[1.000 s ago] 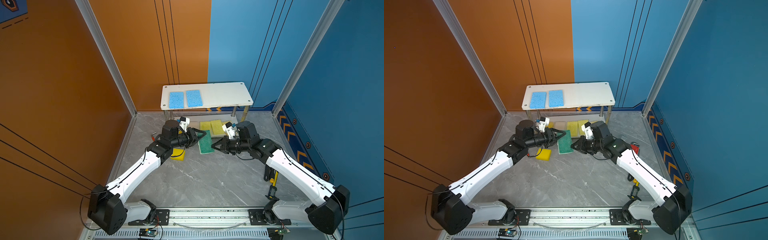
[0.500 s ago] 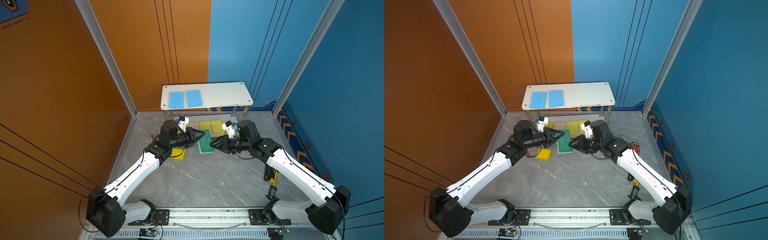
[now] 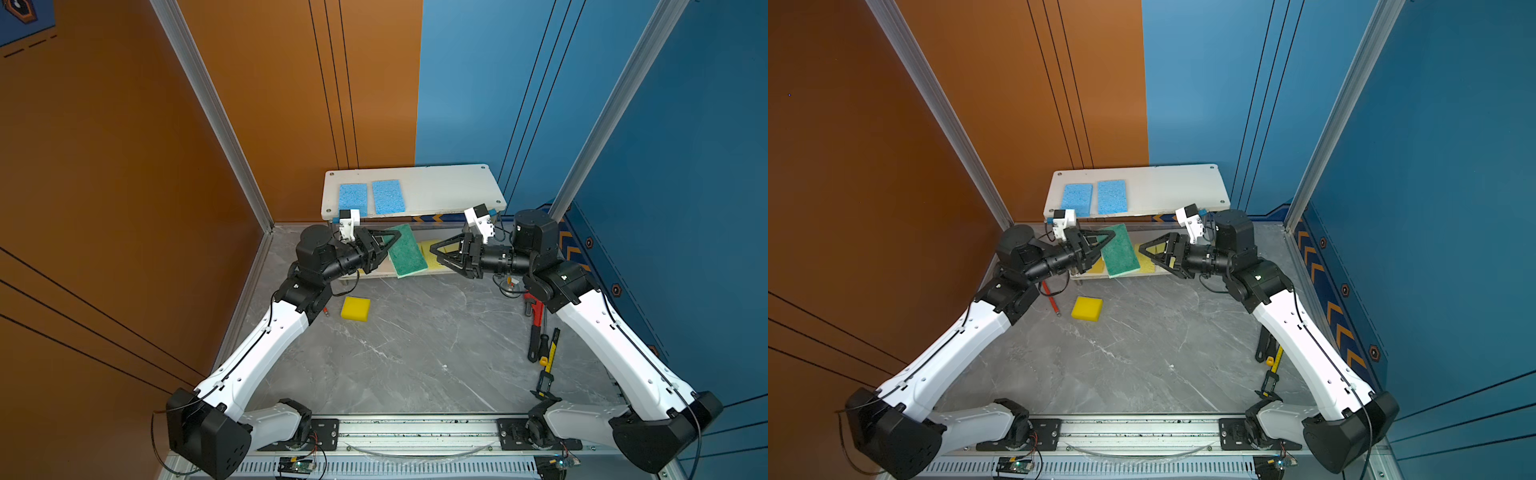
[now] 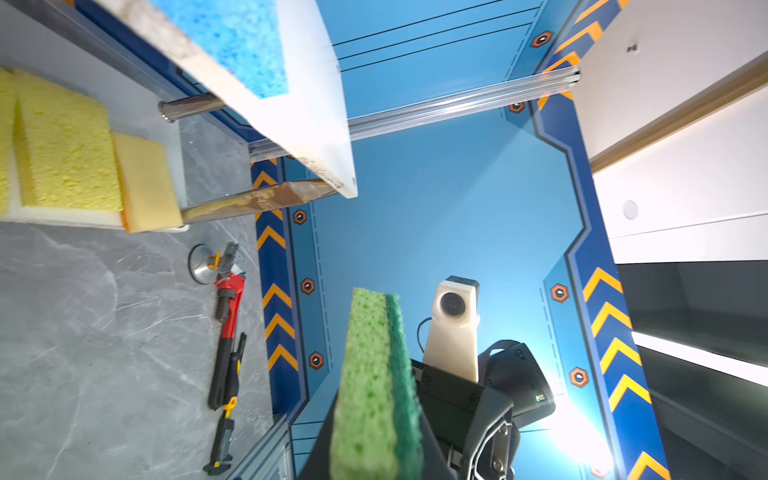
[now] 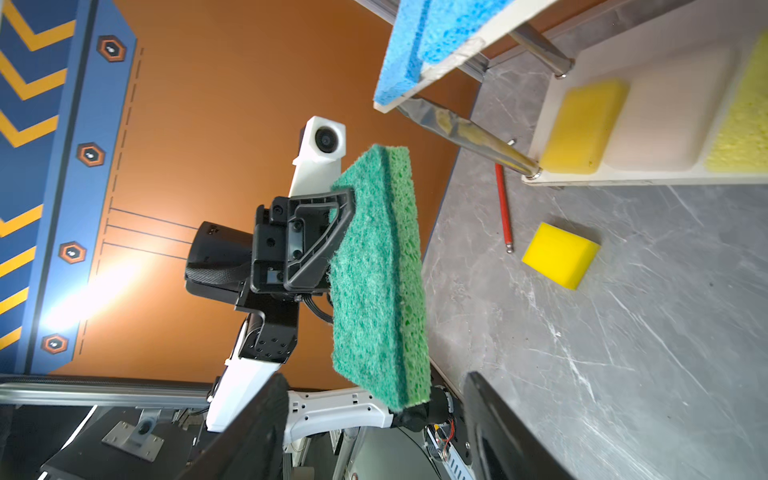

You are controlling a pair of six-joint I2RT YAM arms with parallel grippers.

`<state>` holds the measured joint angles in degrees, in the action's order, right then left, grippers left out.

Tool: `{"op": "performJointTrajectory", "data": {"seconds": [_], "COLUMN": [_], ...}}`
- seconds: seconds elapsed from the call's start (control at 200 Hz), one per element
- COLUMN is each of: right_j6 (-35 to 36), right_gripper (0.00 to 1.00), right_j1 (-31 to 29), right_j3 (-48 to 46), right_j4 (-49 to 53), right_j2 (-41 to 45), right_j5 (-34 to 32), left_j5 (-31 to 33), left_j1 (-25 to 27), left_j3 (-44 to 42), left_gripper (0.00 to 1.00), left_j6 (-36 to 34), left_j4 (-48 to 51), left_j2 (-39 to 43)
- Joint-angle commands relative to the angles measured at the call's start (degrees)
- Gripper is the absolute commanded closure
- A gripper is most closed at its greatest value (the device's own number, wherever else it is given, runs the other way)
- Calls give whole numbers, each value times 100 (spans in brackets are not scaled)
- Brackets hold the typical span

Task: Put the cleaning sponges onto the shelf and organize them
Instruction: 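Pinch the green sponge with both grippers and raise it toward the top shelf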

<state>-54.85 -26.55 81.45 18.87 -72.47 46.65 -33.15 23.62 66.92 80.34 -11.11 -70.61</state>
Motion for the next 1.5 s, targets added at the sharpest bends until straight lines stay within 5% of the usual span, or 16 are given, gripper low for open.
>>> {"op": "performJointTrajectory", "data": {"seconds": [0.0,0.626,0.876,1.271,1.416,1.491], "right_j6": [-615,-930,-907,-939,-901,-888], "right_gripper": [31,39,61,79,84,84], "right_j1": [35,-255,-325,-334,-325,-301], "right_j3": [29,-94,-110,-155,-182,-179], "right_j4": [-897,-1249,-1254,-1254,-1251,-1254], "right_j2": [-15,-224,-220,-190,-143,-114], "right_j5": [412,443,349,187,69,-13], "left_j5": [-181,-89,-76,-19,-12,-2], "left_j1": [-33,-50,-40,-15,-15,-31], "left_j3": [262,334,299,204,176,119], "left_gripper": [82,82,82,80,68,38], "left_j6": [401,754,756,738,725,738], "left_j4": [-487,-927,-928,-928,-924,-924], "left_j2": [-125,-168,-146,-76,-46,-24]}}
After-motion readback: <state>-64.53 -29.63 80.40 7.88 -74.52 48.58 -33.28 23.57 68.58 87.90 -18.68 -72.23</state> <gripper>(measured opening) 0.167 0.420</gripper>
